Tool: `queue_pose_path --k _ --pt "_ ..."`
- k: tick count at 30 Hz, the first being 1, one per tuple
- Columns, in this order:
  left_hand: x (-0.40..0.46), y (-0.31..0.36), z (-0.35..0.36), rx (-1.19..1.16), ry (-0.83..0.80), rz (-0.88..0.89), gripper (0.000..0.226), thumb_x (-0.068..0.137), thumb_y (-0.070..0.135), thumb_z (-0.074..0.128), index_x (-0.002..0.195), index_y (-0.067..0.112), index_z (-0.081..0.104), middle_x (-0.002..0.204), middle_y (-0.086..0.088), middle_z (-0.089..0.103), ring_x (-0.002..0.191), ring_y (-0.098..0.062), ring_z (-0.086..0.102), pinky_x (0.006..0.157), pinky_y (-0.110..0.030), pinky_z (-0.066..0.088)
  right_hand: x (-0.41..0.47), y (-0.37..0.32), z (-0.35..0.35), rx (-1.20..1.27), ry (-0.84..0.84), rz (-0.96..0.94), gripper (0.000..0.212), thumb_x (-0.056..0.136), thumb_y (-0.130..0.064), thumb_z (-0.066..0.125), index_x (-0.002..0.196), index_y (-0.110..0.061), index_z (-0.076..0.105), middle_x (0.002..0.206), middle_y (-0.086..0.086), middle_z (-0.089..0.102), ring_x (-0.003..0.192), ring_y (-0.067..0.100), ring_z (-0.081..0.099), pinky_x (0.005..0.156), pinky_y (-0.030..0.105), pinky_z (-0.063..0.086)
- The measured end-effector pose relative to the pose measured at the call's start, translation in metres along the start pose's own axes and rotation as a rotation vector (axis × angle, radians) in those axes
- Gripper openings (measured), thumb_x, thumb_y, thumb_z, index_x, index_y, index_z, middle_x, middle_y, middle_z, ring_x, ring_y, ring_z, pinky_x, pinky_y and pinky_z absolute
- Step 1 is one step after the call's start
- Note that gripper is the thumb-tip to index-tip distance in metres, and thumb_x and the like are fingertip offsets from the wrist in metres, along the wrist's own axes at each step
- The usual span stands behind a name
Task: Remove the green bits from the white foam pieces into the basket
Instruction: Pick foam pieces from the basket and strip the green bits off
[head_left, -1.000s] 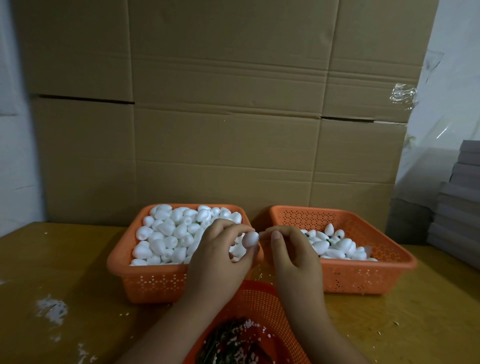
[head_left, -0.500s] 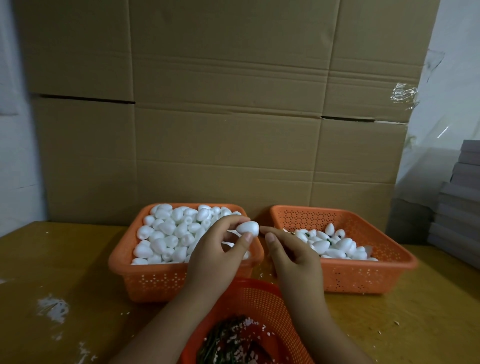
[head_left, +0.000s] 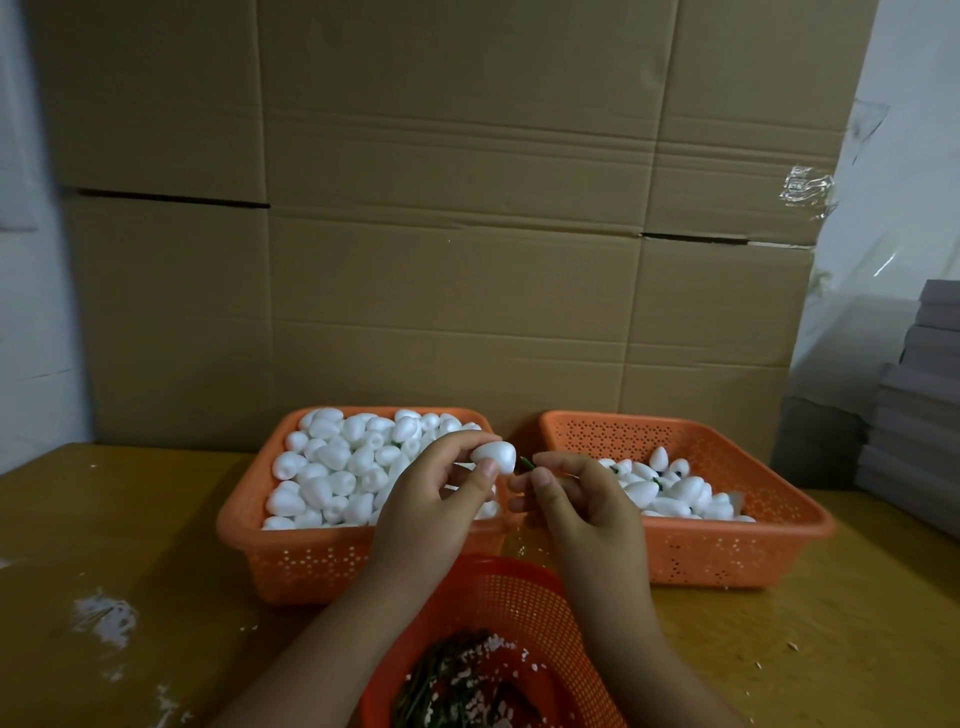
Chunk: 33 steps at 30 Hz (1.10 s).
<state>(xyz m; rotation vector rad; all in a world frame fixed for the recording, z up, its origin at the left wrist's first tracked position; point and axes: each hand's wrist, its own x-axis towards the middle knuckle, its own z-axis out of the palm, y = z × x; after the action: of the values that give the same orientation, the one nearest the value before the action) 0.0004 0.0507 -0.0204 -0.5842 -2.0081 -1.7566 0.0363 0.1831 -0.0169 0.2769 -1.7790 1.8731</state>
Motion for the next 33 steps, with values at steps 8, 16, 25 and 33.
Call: queue_pose_path --k 8,16,25,33 --pt "0.001 0.000 0.000 0.012 -0.018 -0.004 0.019 0.084 0.041 0.056 0.095 0.053 0.066 0.096 0.018 0.070 0.084 -0.007 0.067 0.081 -0.034 0.055 0.002 0.007 -0.001 -0.161 -0.008 -0.026 0.030 0.096 0.002 0.050 0.101 -0.018 0.072 0.081 -0.004 0.072 0.077 0.006 0.067 0.069 0.018 0.052" --pt "0.001 0.000 0.001 0.001 0.008 -0.012 0.019 0.086 0.023 0.071 0.097 0.038 0.065 0.099 0.022 0.069 0.090 -0.004 0.066 0.072 -0.016 0.051 0.002 0.008 -0.001 -0.183 0.032 -0.026 0.032 0.097 -0.001 0.050 0.095 -0.026 0.069 0.078 -0.009 0.071 0.073 0.003 0.065 0.070 0.019 0.052" --pt "0.001 -0.005 0.001 0.064 0.010 0.049 0.035 0.085 0.015 0.074 0.104 0.042 0.061 0.105 0.025 0.066 0.094 0.000 0.065 0.074 -0.016 0.048 0.004 0.006 0.000 -0.149 -0.040 0.042 0.039 0.097 0.004 0.044 0.104 -0.021 0.073 0.079 -0.004 0.064 0.063 0.002 0.054 0.060 0.018 0.046" --pt "-0.002 0.007 -0.001 0.344 0.066 0.244 0.028 0.089 0.036 0.063 0.113 0.051 0.059 0.114 0.029 0.061 0.103 0.000 0.061 0.074 -0.016 0.051 0.004 0.008 -0.002 -0.079 0.031 0.022 0.039 0.098 0.002 0.044 0.099 -0.025 0.072 0.077 -0.006 0.064 0.059 -0.001 0.052 0.054 0.013 0.042"
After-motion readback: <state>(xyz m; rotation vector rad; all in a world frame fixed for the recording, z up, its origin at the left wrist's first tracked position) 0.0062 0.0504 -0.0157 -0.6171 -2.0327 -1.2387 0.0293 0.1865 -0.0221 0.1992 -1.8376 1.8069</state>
